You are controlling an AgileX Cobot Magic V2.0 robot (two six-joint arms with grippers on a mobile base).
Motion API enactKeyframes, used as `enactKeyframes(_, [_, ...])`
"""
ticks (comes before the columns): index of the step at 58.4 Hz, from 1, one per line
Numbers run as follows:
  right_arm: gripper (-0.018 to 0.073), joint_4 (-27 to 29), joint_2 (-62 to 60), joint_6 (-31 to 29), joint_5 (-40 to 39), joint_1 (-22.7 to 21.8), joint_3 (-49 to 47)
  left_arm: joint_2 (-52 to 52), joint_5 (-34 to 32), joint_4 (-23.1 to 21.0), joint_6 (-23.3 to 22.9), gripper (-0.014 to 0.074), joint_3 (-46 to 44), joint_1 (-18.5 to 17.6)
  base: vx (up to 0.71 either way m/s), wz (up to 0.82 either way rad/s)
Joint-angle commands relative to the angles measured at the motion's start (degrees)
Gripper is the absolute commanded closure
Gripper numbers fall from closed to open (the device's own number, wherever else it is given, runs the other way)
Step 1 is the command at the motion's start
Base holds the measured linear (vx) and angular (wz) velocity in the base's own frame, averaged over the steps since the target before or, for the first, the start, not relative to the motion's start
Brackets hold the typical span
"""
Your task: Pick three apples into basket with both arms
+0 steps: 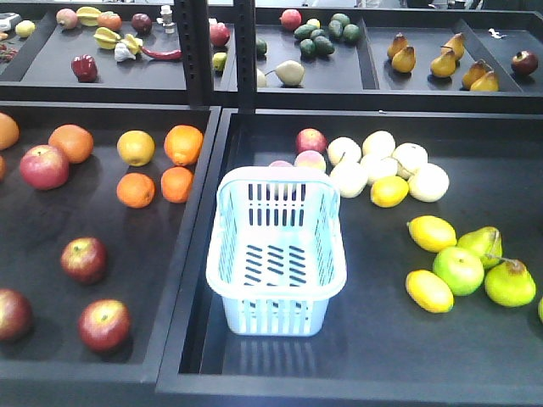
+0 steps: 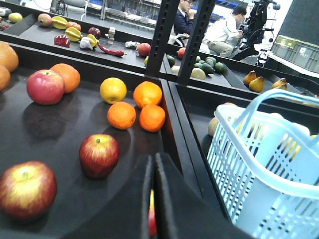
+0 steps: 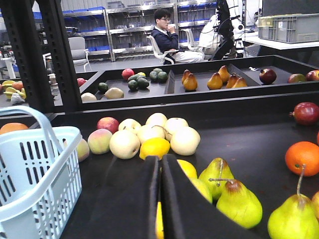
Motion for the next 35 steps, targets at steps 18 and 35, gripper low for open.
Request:
enactKeyframes(18, [0.0564, -0.4, -0.7, -0.4, -4.3, -0.2, 0.7, -0.7, -4.0, 0.1, -0.4, 0.0602, -1.5, -0.4, 0.14, -0.06])
enactKeyframes(35, [0.0564, -0.4, -0.7, -0.4, -4.3, -0.2, 0.7, -0.7, -4.0, 0.1, -0.4, 0.0602, -1.5, -0.4, 0.07, -0.04])
